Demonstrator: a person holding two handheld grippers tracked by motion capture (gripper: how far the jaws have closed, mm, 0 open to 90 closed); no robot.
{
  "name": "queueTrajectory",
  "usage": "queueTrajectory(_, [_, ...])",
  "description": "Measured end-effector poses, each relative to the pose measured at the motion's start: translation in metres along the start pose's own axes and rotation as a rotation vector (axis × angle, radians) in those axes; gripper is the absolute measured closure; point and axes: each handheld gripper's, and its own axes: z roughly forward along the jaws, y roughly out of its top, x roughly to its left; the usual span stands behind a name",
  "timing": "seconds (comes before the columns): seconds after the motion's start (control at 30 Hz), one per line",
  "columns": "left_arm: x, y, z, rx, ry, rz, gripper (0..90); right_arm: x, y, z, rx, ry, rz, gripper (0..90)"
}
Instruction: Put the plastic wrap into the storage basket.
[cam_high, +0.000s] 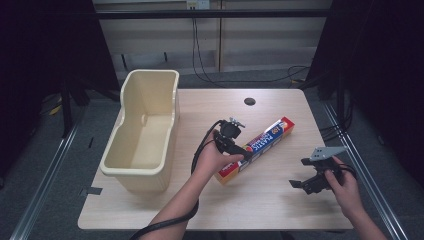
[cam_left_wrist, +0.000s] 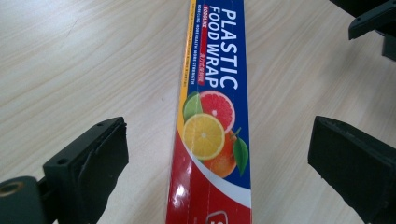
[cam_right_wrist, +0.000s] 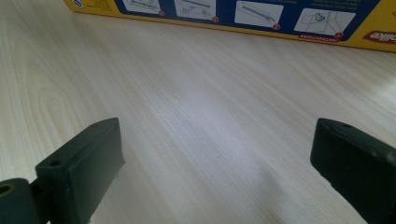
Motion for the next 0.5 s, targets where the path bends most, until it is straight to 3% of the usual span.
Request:
queueTrajectory(0.23, [0.001, 0.010, 0.010, 0.015, 0.001, 0.004, 5.1, -0.002, -0.001, -0.001, -0.008, -0.005, -0.001, 1.9])
queueTrajectory(0.5, [0.002, 0.023, 0.034, 0.060, -0.015, -0.001, 5.0, -0.003, -0.001, 0.000, -0.014, 0.006, -0.001, 2.0])
